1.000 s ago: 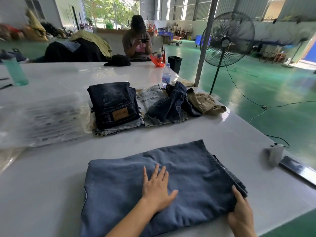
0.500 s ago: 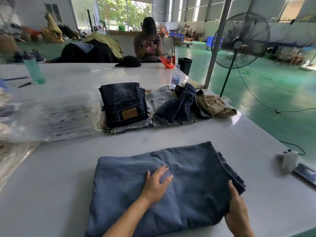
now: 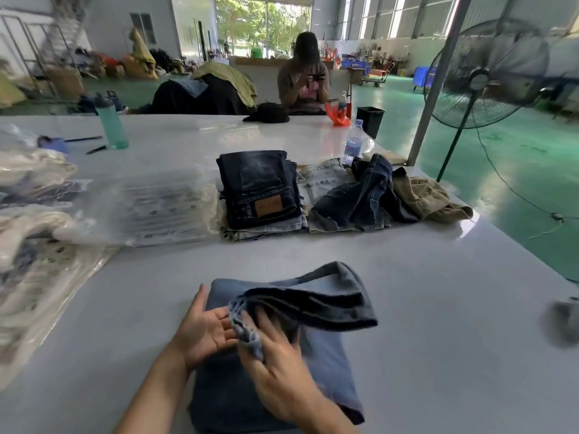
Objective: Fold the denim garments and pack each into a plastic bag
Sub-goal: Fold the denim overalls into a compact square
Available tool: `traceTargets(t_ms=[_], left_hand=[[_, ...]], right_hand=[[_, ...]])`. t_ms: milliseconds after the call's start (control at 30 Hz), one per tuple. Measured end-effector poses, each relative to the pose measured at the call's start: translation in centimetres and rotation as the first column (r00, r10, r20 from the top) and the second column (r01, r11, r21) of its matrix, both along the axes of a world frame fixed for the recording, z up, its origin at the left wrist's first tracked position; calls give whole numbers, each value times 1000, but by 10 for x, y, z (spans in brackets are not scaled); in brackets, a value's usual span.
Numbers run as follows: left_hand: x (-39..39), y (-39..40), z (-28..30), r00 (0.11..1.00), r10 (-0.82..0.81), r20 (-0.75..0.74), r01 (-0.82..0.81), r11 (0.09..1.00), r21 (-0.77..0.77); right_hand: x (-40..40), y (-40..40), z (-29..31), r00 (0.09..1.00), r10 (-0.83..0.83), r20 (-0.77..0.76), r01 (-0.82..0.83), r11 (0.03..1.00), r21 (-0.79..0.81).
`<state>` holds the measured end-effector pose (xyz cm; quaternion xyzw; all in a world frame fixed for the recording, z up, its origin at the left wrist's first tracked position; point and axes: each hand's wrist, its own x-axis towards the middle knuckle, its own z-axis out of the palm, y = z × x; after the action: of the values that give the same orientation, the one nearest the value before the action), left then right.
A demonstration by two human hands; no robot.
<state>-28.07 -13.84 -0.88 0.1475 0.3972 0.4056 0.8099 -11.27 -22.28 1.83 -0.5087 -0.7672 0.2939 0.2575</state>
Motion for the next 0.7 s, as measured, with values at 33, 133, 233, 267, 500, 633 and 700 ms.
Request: traceTargets(t_ms=[33, 133, 233, 267, 500, 633, 700], left_hand=[[-5, -5, -1, 999, -38, -27, 38, 999, 8], [-5, -18, -4, 951, -147, -271, 172, 983, 70], [1, -26, 2, 855, -161, -494, 322, 910, 260], [2, -28, 5, 829, -191, -526, 400, 859, 319], [11, -32, -21, 596, 135, -792, 442, 768, 464], [16, -39, -21, 567, 187, -802, 400, 789, 467], [20, -45, -16, 568, 189, -801, 384, 800, 460]], right_hand=[[-10, -2, -12, 976, 80, 205, -78, 997, -15], [-17, -6, -29, 903, 212, 375, -184, 977, -110], [-4, 1, -19, 968, 198, 154, -170, 970, -175], [1, 3, -18, 979, 170, 112, -154, 978, -140], [22, -4, -29, 887, -124, 444, -16, 954, 298], [60, 11, -35, 873, -399, 281, 343, 911, 230], [73, 25, -36, 879, -436, 191, 374, 881, 291]])
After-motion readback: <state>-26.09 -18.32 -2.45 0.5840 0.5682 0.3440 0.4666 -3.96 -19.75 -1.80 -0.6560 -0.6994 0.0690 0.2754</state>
